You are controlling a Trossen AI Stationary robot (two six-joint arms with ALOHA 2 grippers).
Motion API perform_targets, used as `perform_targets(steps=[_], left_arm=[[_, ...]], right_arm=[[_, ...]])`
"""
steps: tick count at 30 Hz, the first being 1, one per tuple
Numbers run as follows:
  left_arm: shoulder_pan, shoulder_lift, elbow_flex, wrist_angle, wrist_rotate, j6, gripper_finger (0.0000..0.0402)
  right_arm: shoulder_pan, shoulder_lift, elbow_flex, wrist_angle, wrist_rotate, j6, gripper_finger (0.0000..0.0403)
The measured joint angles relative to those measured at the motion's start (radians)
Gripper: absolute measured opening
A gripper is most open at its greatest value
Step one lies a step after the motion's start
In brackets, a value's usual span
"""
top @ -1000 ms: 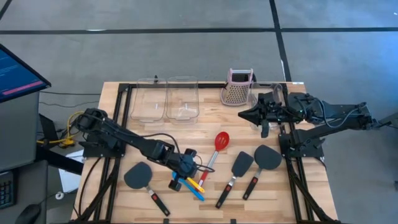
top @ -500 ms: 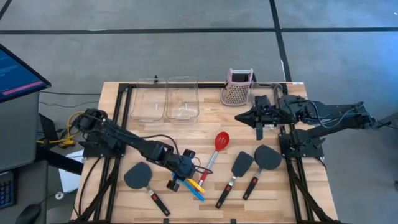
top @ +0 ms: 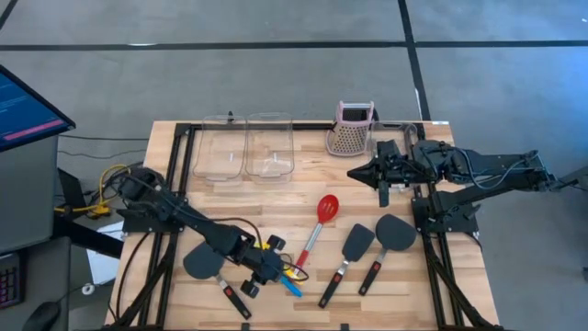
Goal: Pick & Place Kitchen Items
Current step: Put the blue serving spoon into the left transparent bin
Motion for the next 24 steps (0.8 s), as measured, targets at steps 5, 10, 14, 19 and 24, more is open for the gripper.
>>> perform_targets(steps=[5,10,14,19,24], left_arm=[[-0.001,0.061,0.000,0.020,0.031,-0.004,0.0125],[-0.004,0.084,0.000,0.069,0.039,-0.004,0.0123],[-0.006,0.088,0.000,0.082,0.043,-0.004,0.0122],[-0.005,0.093,0.000,0.088,0.033,-0.003,0.0121],[-0.005,0.150,0.000,0.123,0.040,-0.004,0.0121]], right_arm=[[0.000,0.000,0.000,0.000,0.000,0.000,0.0000],[0.000,0.000,0.000,-0.001,0.000,0.000,0.0000],[0.000,0.000,0.000,-0.004,0.000,0.000,0.0000],[0.000,0.000,0.000,-0.007,0.000,0.000,0.0000],[0.000,0.000,0.000,-0.008,0.000,-0.001,0.0000]])
